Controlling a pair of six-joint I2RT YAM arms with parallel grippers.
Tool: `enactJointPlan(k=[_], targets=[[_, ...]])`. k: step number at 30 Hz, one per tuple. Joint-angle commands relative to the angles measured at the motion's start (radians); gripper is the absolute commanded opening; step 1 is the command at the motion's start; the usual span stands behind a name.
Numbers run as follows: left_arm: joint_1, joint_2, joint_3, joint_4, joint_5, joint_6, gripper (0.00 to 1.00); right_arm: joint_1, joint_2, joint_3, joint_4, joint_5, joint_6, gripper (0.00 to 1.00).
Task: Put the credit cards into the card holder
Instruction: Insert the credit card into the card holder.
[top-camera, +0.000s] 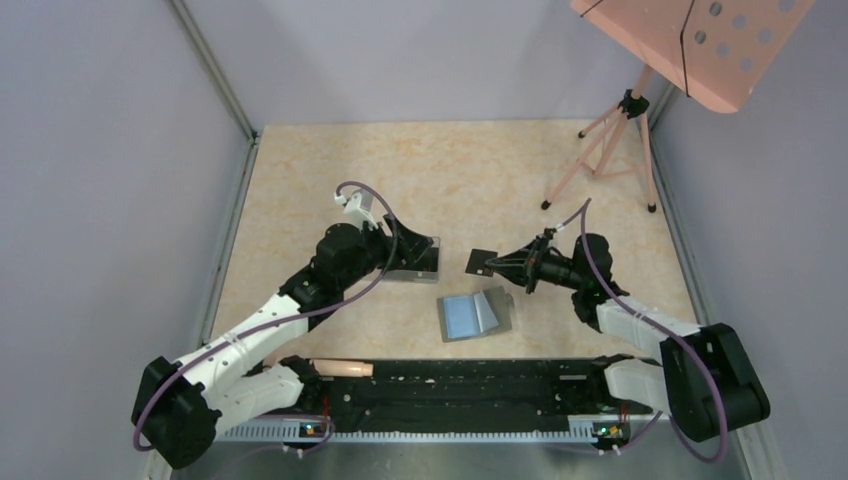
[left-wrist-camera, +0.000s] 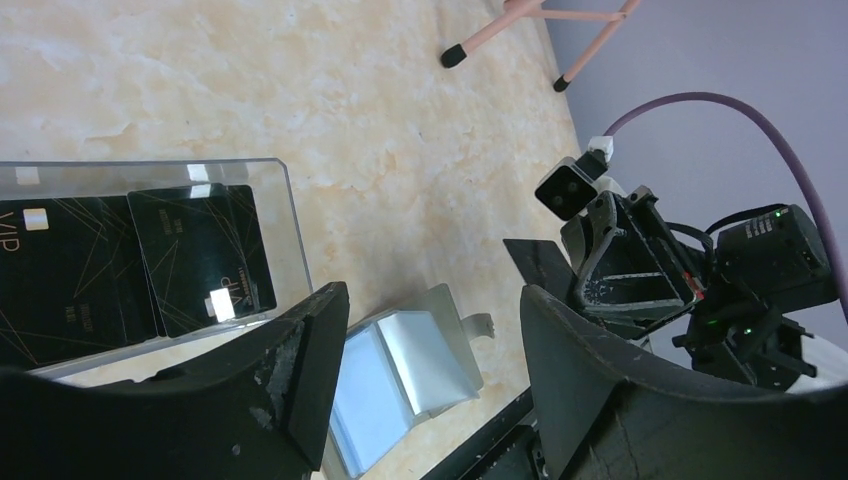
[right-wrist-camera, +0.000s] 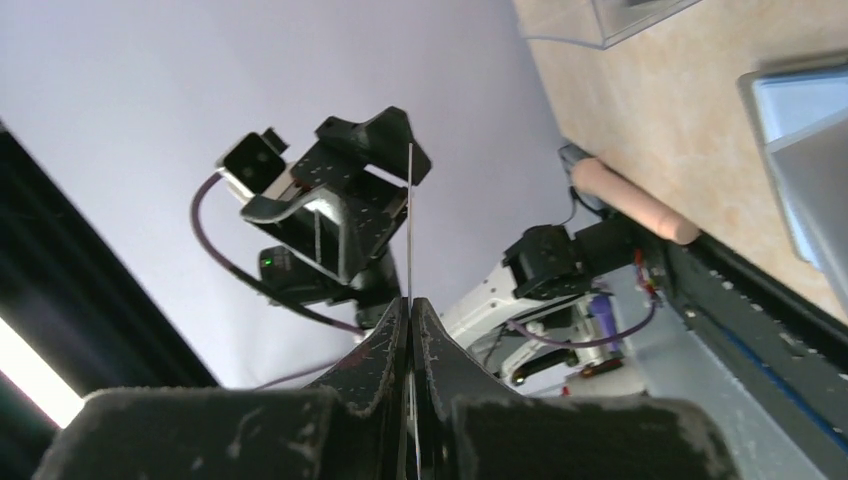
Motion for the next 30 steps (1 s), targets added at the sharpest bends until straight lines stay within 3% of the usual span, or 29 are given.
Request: enactJointPlan(k=[1,7,10,13,14,16,17,23,30], targets=[[0.001,0.017,0.017,0.007,0.018,-0.01,0.69,-0.013,0.056,-0.04,0.436,-0.041,0.24,0.0],[0.001,0.036,0.025,-0.028,0.046,-0.016,0.69,-0.014,0.089,-0.04,0.456,-0.072,0.19,0.0],[0.0,0.053,0.026,-0.047,0.073,-0.017,0.69,-0.014,0.097,0.024,0.304,-0.12,0.017,0.0],[0.0,0.079,0.023,-0.084,0.106,-0.029,0.68,-0.009,0.083,0.182,-0.185,-0.132,-0.427,0.0],[-0.001,0.089,0.017,-0.085,0.124,-0.034,0.68,-0.001,0.086,0.258,-0.477,-0.077,-0.637,0.0],[0.0,0.111,-0.003,-0.08,0.157,-0.052,0.67,0.037,0.11,0.397,-0.815,0.065,-0.975,0.0],[-0.001,0.124,-0.014,-0.068,0.175,-0.06,0.67,0.063,0.137,0.445,-0.901,0.116,-1.088,0.0],[-0.016,0.201,-0.067,-0.039,0.234,-0.107,0.65,0.152,0.277,0.47,-0.969,0.157,-1.247,0.0],[-0.081,0.299,-0.019,-0.189,0.182,-0.09,0.63,0.263,0.34,0.49,-0.98,0.245,-1.276,0.0]])
